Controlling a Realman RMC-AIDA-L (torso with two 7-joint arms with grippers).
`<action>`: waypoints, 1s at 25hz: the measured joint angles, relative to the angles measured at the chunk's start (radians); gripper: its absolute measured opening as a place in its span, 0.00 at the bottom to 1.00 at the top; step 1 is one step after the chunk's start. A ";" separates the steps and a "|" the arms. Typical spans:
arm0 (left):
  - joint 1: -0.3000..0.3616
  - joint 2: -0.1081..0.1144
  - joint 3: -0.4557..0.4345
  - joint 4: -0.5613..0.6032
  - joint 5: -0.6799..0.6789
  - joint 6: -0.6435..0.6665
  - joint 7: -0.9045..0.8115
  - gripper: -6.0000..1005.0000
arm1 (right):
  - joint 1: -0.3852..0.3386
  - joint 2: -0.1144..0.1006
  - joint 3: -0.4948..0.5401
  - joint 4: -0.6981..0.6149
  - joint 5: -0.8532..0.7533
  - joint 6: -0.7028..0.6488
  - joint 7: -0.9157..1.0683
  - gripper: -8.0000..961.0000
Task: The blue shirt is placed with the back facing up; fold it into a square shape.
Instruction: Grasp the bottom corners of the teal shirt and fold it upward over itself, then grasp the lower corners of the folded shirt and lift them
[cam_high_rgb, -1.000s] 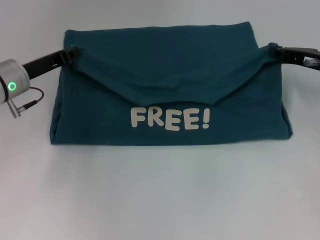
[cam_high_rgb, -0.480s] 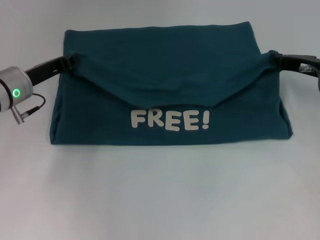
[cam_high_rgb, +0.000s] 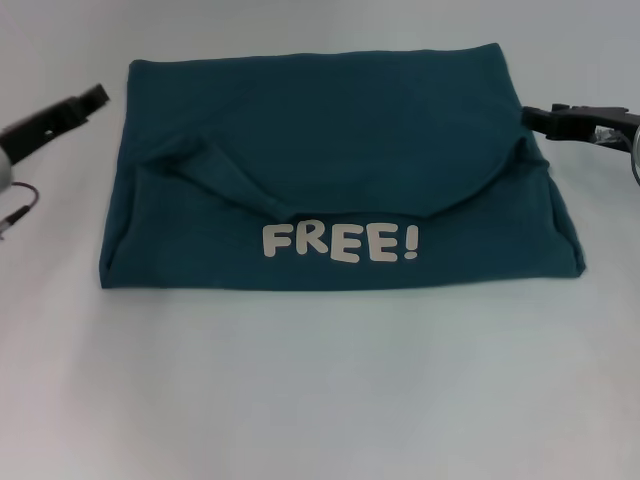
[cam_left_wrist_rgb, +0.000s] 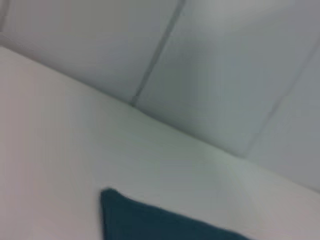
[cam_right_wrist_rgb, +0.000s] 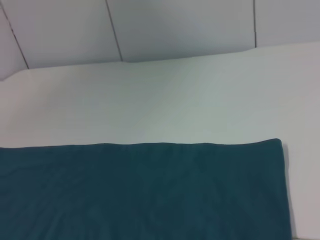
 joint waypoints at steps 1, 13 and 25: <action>0.010 0.000 0.001 0.009 -0.009 0.015 0.000 0.42 | -0.001 -0.002 0.000 -0.001 0.000 -0.008 0.002 0.36; 0.123 -0.002 0.062 0.088 -0.015 0.263 -0.010 0.87 | -0.093 -0.018 -0.015 -0.121 -0.002 -0.336 0.133 0.76; 0.278 -0.027 0.192 0.221 0.006 0.392 -0.003 0.90 | -0.221 -0.030 -0.034 -0.210 -0.002 -0.570 0.276 0.94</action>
